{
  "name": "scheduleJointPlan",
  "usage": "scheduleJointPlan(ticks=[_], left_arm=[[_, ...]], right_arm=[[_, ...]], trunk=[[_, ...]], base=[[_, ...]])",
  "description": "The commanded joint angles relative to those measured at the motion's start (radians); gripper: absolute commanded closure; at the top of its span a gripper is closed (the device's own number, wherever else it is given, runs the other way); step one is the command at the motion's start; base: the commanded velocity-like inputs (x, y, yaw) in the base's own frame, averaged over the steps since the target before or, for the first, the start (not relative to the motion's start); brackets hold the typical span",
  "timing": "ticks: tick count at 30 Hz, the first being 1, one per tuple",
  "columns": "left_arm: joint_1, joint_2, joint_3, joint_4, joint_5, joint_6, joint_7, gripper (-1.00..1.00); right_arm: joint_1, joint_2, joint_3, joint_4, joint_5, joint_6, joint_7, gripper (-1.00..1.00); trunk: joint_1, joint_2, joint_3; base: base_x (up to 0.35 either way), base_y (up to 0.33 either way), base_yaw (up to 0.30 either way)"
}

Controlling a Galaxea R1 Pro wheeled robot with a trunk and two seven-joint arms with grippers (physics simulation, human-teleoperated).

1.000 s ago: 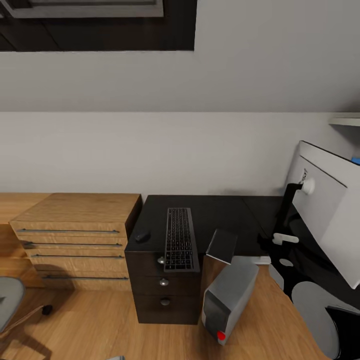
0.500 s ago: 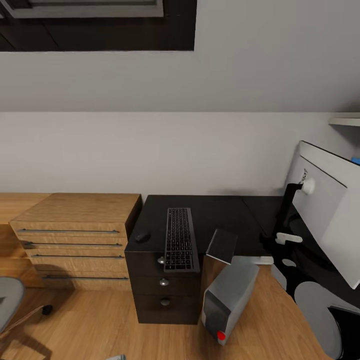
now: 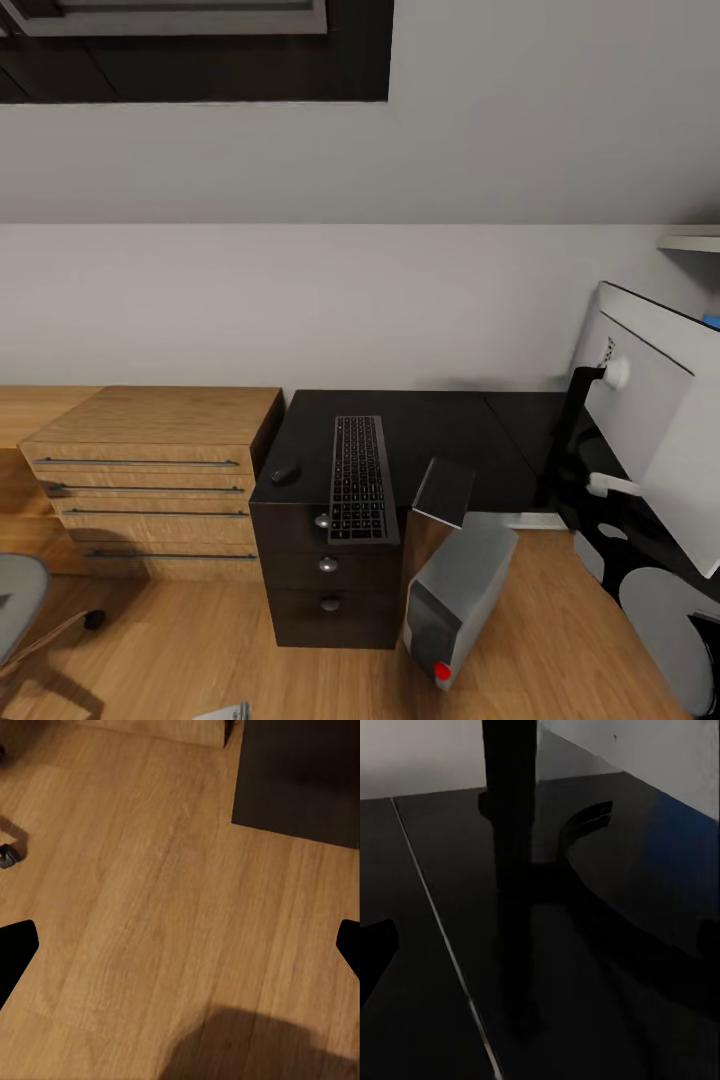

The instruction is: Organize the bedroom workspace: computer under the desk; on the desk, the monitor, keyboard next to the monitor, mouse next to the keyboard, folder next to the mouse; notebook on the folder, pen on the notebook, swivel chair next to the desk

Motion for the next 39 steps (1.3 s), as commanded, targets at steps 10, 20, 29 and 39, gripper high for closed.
scheduleJointPlan(ticks=[10,20,29,39], left_arm=[[0.0,0.0,-0.008,0.004,0.007,-0.041,0.005,-1.0],[0.0,-0.001,-0.009,0.01,0.007,-0.042,0.005,-1.0],[0.0,-0.002,-0.011,0.028,0.005,-0.042,0.008,-1.0],[0.0,-0.003,-0.017,0.041,0.005,-0.042,0.008,-1.0]], right_arm=[[-0.001,-0.03,-0.07,0.056,-0.039,0.009,-0.003,-1.0],[-0.002,-0.031,-0.071,0.055,-0.038,0.004,-0.002,-1.0],[-0.001,-0.031,-0.069,0.053,-0.037,-0.016,-0.002,-1.0],[-0.001,-0.03,-0.067,0.052,-0.036,-0.075,0.0,-1.0]], trunk=[[0.0,-0.001,-0.001],[0.0,-0.001,-0.001],[0.0,-0.001,-0.001],[0.0,-0.001,-0.001]], base=[[0.154,-0.06,0.0],[0.041,-0.016,0.0],[0.096,0.0,0.0],[0.081,0.0,0.0]])
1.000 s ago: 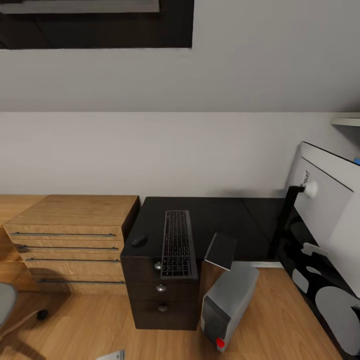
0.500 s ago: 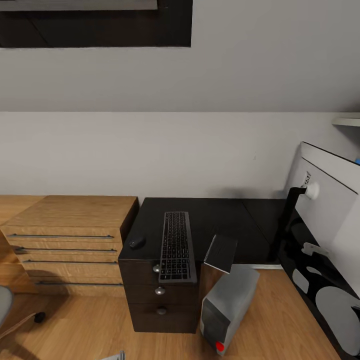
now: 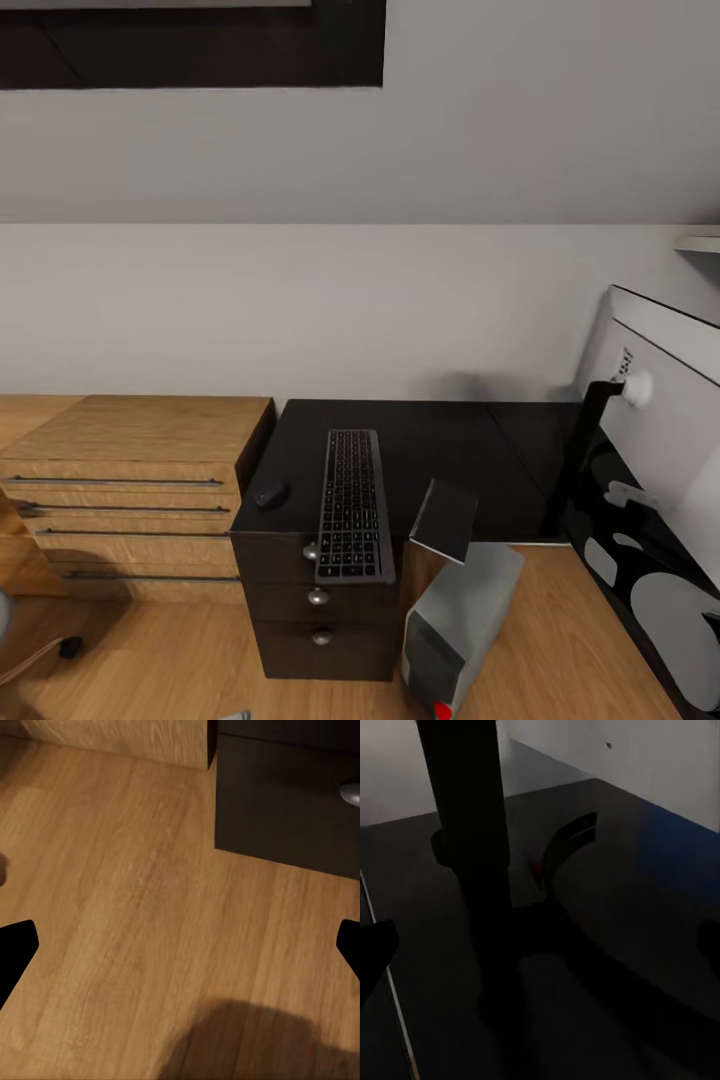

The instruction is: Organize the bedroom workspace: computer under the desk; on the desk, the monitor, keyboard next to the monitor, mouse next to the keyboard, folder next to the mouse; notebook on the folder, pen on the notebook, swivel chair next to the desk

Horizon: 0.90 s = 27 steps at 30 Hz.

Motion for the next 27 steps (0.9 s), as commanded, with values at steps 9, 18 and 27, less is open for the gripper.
scheduleJointPlan(ticks=[9,18,27], left_arm=[[0.0,-0.001,-0.005,0.002,0.005,0.005,0.007,-1.0],[0.0,0.0,-0.01,0.002,0.005,0.005,0.007,-1.0],[0.0,0.002,-0.011,0.002,0.005,0.005,0.007,-1.0]], right_arm=[[-0.001,0.0,0.003,0.002,-0.002,-0.027,-0.002,-1.0],[-0.001,-0.001,0.003,0.001,0.0,-0.03,-0.002,-1.0],[-0.001,-0.003,0.002,0.001,0.0,-0.03,-0.002,-1.0]], trunk=[[0.0,-0.001,-0.001],[0.0,-0.001,-0.001],[0.0,-0.001,-0.001]], base=[[0.138,0.0,0.0],[0.095,0.0,0.0],[0.168,0.0,0.0]])
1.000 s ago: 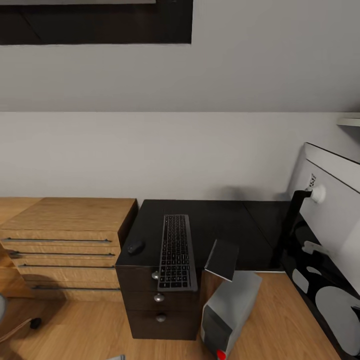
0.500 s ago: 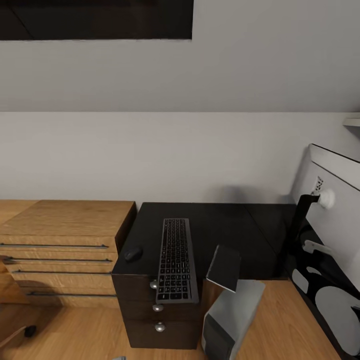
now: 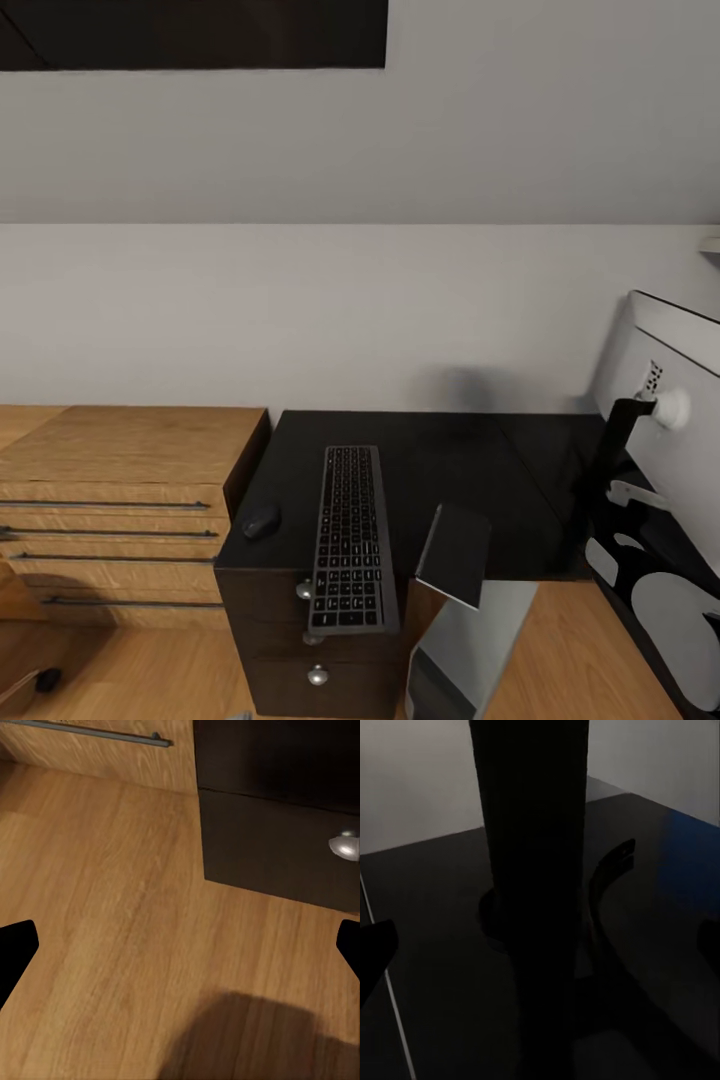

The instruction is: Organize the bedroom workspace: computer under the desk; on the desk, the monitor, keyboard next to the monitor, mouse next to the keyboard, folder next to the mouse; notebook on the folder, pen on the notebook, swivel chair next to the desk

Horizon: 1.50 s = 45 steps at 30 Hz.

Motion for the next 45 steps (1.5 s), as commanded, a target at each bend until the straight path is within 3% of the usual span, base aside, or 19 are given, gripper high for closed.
scheduleJointPlan(ticks=[1,45], left_arm=[[0.0,0.001,-0.003,-0.003,0.006,0.005,0.007,-1.0],[0.0,0.0,-0.006,0.037,0.006,0.005,0.007,-1.0]], right_arm=[[-0.001,-0.001,0.002,0.001,-0.001,-0.003,-0.003,-1.0],[-0.001,-0.005,0.0,-0.001,-0.003,-0.003,-0.003,-1.0]], trunk=[[0.0,0.0,-0.001],[0.0,0.0,-0.001]], base=[[0.087,0.0,0.0],[0.062,-0.015,0.0]])
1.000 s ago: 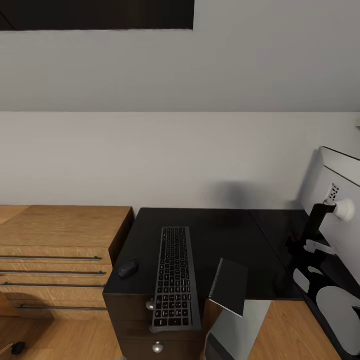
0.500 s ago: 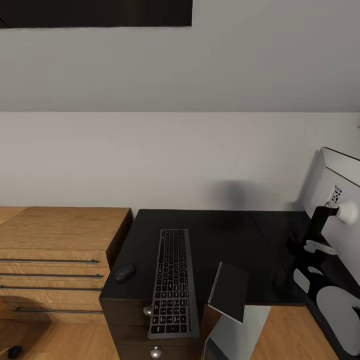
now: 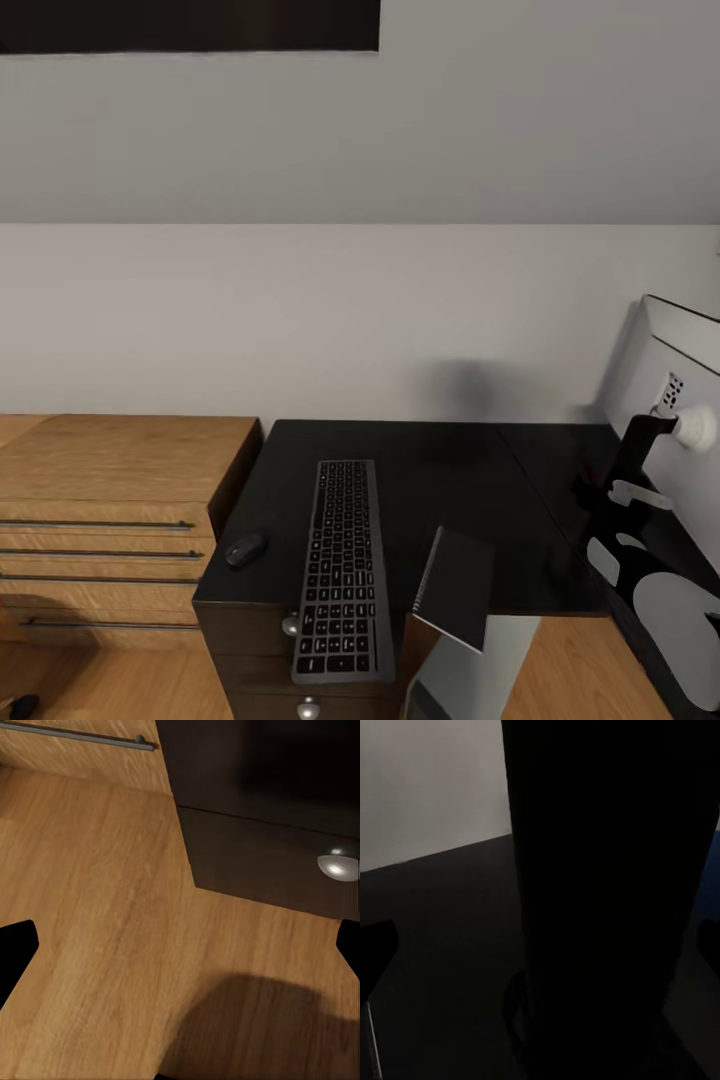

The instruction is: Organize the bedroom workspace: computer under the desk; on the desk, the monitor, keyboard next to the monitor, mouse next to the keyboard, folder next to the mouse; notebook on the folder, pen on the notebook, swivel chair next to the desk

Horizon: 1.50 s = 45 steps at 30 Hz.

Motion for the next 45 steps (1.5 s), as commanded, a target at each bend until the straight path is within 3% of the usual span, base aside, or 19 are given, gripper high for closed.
scheduleJointPlan(ticks=[1,11,12,33,45], left_arm=[[0.0,0.001,-0.003,-0.003,0.006,0.005,0.007,-1.0],[0.0,0.0,-0.003,-0.003,0.006,0.005,0.008,-1.0],[0.0,0.0,-0.003,-0.003,0.006,0.005,0.008,-1.0],[0.0,0.002,-0.003,-0.003,0.006,0.005,0.008,-1.0],[0.0,0.002,-0.003,-0.003,0.006,0.005,0.008,-1.0]], right_arm=[[-0.001,0.0,0.003,0.001,-0.002,-0.003,-0.003,-1.0],[-0.001,-0.001,0.003,0.001,-0.001,-0.003,-0.003,-1.0],[0.0,-0.001,0.003,0.0,-0.001,-0.003,-0.003,1.0],[-0.001,-0.001,0.003,0.001,0.0,-0.002,-0.003,1.0],[-0.001,-0.005,0.003,0.0,0.0,-0.003,-0.003,1.0]], trunk=[[0.0,-0.001,-0.001],[0.0,-0.001,-0.001],[0.0,-0.001,-0.001],[0.0,-0.001,-0.001],[0.0,-0.001,-0.001]], base=[[0.098,-0.108,0.0],[0.065,-0.069,0.0],[0.01,-0.011,0.0],[-0.002,-0.001,0.0],[-0.29,0.0,0.0]])
